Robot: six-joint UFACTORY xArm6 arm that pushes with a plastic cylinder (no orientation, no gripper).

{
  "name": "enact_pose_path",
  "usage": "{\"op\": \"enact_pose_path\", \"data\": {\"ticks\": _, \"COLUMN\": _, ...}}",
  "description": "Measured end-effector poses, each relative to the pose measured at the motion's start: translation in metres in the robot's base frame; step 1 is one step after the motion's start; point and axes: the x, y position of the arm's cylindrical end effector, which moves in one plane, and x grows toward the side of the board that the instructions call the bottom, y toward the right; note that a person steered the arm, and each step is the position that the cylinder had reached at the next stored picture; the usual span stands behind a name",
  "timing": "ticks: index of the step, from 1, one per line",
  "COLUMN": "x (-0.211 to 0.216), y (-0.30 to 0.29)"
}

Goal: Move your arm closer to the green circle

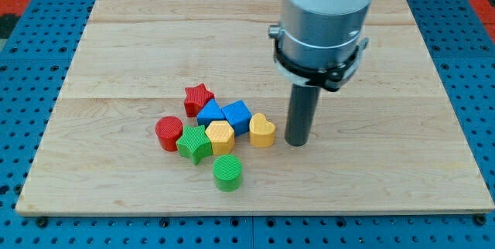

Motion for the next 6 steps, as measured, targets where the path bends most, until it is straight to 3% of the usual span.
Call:
{"op": "enact_pose_path", "data": {"ticks": 2, "x": 0.006, "y": -0.011}}
{"op": "enact_pose_path", "data": {"ticks": 3, "x": 0.058, "y": 0.039}}
{"op": "enact_pose_path", "data": {"ticks": 4, "x": 0.097, "y": 0.009}}
{"op": "enact_pose_path", "data": {"ticks": 6, "x": 0.078, "y": -0.134}}
